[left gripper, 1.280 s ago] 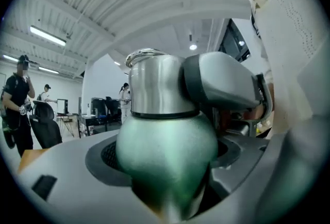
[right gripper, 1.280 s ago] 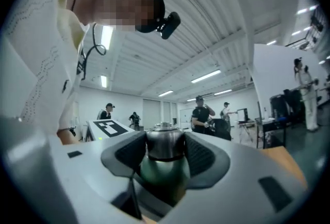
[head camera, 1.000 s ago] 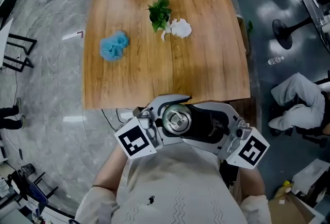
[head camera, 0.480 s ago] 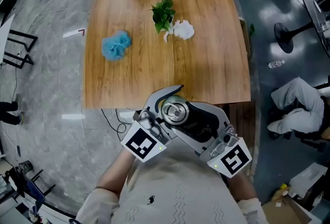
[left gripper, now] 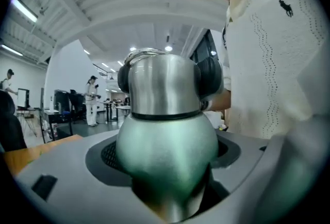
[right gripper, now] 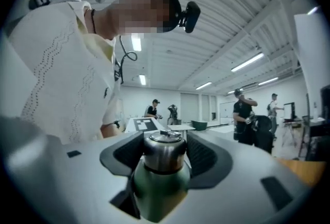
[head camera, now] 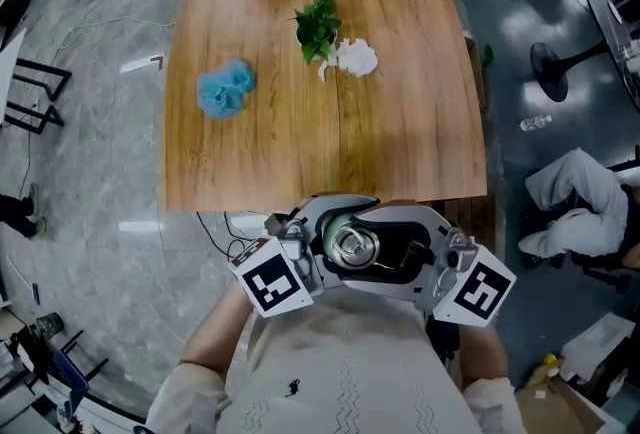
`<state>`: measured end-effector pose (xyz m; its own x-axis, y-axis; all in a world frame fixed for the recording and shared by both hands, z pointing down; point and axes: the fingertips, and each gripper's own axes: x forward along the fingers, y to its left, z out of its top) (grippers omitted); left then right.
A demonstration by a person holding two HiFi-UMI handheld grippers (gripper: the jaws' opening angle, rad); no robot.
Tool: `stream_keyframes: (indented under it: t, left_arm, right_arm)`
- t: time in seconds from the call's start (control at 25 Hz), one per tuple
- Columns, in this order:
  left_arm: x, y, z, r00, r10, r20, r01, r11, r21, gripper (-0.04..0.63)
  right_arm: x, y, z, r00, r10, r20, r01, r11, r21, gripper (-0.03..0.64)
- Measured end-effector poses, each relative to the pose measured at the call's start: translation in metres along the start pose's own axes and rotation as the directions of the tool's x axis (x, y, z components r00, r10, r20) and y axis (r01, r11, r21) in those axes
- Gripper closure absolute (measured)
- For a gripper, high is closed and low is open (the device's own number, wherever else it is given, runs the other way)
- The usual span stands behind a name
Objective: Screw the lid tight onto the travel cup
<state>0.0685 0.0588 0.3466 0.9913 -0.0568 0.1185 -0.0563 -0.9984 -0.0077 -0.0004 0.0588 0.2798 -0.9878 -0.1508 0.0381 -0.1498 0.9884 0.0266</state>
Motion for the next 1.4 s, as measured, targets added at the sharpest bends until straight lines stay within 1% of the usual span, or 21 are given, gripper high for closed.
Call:
stream_keyframes:
  t: [0.08,0.12,0.2,0.28,0.32,0.36,0.4,0.48,0.52,0.6,0.64,0.68,0.76,0.84,0.88,0.92,1.0,1.12,1.2,1.24,1.4]
  left_arm:
    - [-0.003,0.019,0.007,0.992,0.119,0.050,-0.117,0.993,-0.030,0.190]
    - [-0.005,0.030,0.009,0.980,0.189,0.061,-0.187,0.982,-0.039,0.190]
    - [-0.009,0.046,0.008,0.951,0.306,0.044,-0.305,0.952,-0.038,0.190]
    - [-0.009,0.054,0.007,0.935,0.353,0.034,-0.352,0.936,-0.026,0.190]
    - [-0.008,0.054,0.006,0.937,0.347,0.035,-0.346,0.938,-0.026,0.190]
    - [-0.006,0.050,0.004,0.947,0.321,0.028,-0.320,0.947,-0.030,0.190]
    - [-0.005,0.043,0.001,0.961,0.276,0.016,-0.275,0.961,-0.031,0.190]
    - [-0.005,0.023,-0.001,0.991,0.132,0.006,-0.132,0.991,-0.024,0.190]
    - [-0.006,0.011,0.001,0.999,0.048,0.010,-0.047,0.999,-0.024,0.190]
    - [-0.007,-0.009,0.003,0.996,-0.092,0.011,0.092,0.995,-0.027,0.190]
    - [-0.006,-0.014,0.004,0.992,-0.124,0.009,0.125,0.992,-0.027,0.190]
    - [-0.006,-0.016,0.005,0.992,-0.127,0.016,0.128,0.991,-0.027,0.190]
    - [-0.005,-0.011,0.011,0.996,-0.069,0.062,0.072,0.997,-0.035,0.190]
    - [-0.006,0.001,0.015,0.996,0.035,0.085,-0.032,0.999,-0.029,0.190]
    - [-0.007,0.008,0.014,0.993,0.099,0.072,-0.097,0.995,-0.021,0.190]
    - [-0.009,0.015,0.010,0.986,0.161,0.048,-0.160,0.987,-0.012,0.190]
    - [-0.011,0.025,0.003,0.967,0.254,0.006,-0.254,0.967,-0.010,0.190]
    - [-0.008,0.041,-0.005,0.928,0.371,-0.032,-0.372,0.927,-0.055,0.190]
    - [-0.003,0.049,-0.009,0.903,0.426,-0.050,-0.429,0.901,-0.065,0.190]
    - [0.000,0.050,-0.009,0.899,0.435,-0.048,-0.437,0.898,-0.059,0.190]
    - [0.010,0.046,0.008,0.917,0.399,-0.009,-0.399,0.916,-0.040,0.190]
  right_arm:
    - [0.001,-0.013,0.003,0.990,-0.138,0.040,0.137,0.990,0.013,0.357]
    - [0.001,-0.020,0.004,0.976,-0.211,0.057,0.210,0.977,0.027,0.368]
    - [0.001,-0.030,0.003,0.940,-0.332,0.073,0.329,0.943,0.054,0.376]
    - [0.001,-0.034,0.000,0.914,-0.400,0.069,0.394,0.915,0.082,0.374]
    - [0.000,-0.034,-0.003,0.913,-0.404,0.061,0.398,0.912,0.097,0.375]
    - [0.000,-0.032,-0.006,0.922,-0.383,0.051,0.377,0.920,0.105,0.374]
    - [0.000,-0.027,-0.009,0.941,-0.336,0.038,0.331,0.938,0.105,0.374]
    - [-0.002,-0.013,-0.013,0.981,-0.195,0.011,0.193,0.976,0.095,0.374]
    - [-0.004,-0.006,-0.013,0.993,-0.121,0.002,0.121,0.988,0.092,0.373]
    - [-0.005,0.005,-0.009,1.000,0.003,-0.010,-0.003,0.997,0.078,0.373]
    - [-0.004,0.009,-0.008,0.999,0.042,-0.014,-0.041,0.997,0.070,0.373]
    - [-0.003,0.010,-0.006,0.998,0.055,-0.008,-0.054,0.996,0.065,0.373]
    - [-0.001,0.006,-0.001,0.999,0.004,0.043,-0.007,0.998,0.069,0.374]
    - [-0.001,0.000,0.003,0.991,-0.100,0.089,0.094,0.993,0.071,0.374]
    - [-0.001,-0.003,0.003,0.983,-0.160,0.092,0.155,0.986,0.065,0.376]
    - [0.000,-0.006,0.002,0.972,-0.219,0.083,0.214,0.975,0.060,0.376]
    - [0.000,-0.011,-0.003,0.948,-0.313,0.060,0.309,0.949,0.069,0.375]
    - [-0.002,-0.023,-0.011,0.913,-0.404,0.050,0.394,0.907,0.148,0.374]
    - [-0.004,-0.031,-0.015,0.907,-0.418,0.051,0.403,0.897,0.180,0.374]
    - [-0.006,-0.033,-0.015,0.911,-0.410,0.048,0.398,0.902,0.167,0.374]
    - [-0.018,-0.029,-0.006,0.935,-0.353,0.044,0.350,0.934,0.065,0.374]
